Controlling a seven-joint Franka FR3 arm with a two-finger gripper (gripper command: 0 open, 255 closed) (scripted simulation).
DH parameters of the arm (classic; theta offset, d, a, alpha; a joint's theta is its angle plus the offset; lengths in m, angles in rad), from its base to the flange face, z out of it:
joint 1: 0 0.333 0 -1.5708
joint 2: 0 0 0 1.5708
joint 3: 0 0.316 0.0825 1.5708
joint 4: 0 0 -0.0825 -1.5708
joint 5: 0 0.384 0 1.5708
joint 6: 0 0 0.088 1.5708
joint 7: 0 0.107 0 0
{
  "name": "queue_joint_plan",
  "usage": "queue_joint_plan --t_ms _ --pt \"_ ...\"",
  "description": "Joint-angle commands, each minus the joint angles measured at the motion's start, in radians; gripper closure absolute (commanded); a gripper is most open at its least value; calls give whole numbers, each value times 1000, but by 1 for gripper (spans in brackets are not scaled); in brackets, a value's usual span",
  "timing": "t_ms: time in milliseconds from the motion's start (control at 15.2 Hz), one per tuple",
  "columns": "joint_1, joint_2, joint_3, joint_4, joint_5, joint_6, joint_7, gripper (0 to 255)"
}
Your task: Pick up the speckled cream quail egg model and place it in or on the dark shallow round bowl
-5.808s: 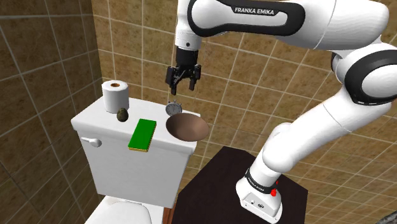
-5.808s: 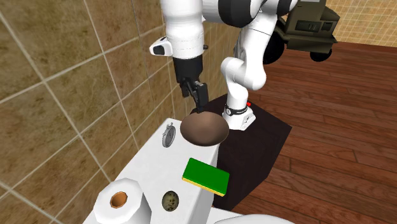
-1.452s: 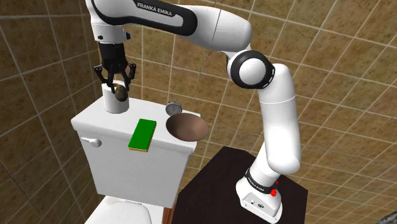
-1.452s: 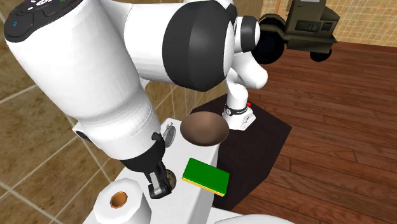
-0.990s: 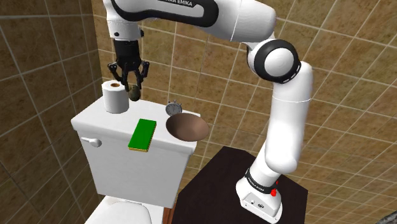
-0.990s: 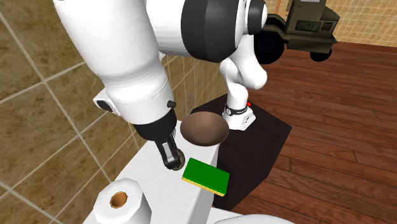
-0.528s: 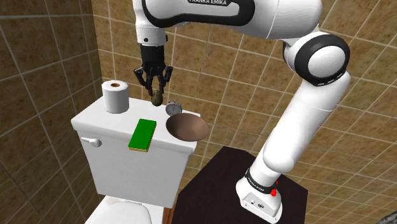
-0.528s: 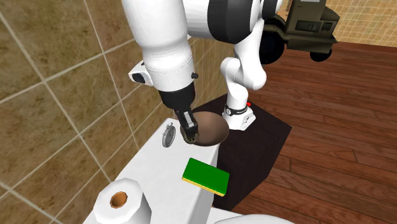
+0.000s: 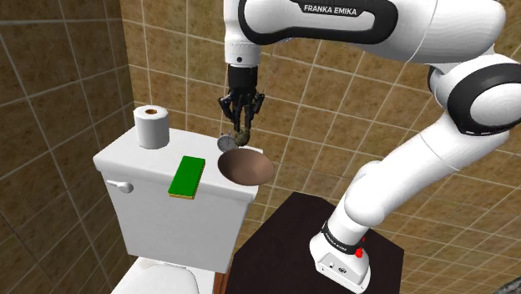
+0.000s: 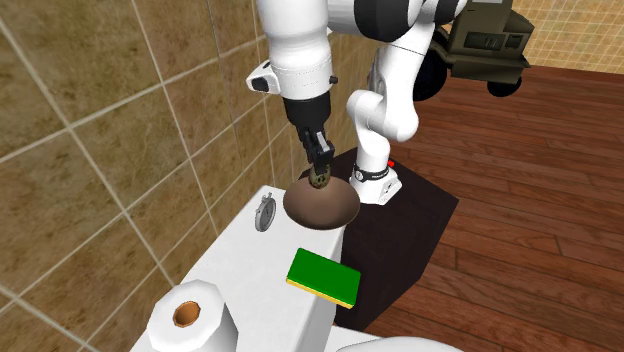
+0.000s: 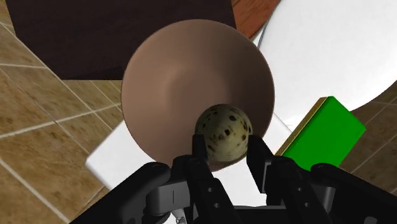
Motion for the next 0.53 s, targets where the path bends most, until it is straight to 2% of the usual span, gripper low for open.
queue_joint_plan --t_ms 0,462 --pt "0 -83 -23 -70 10 -14 -31 255" --pt "5 -105 -22 -168 16 62 -40 255"
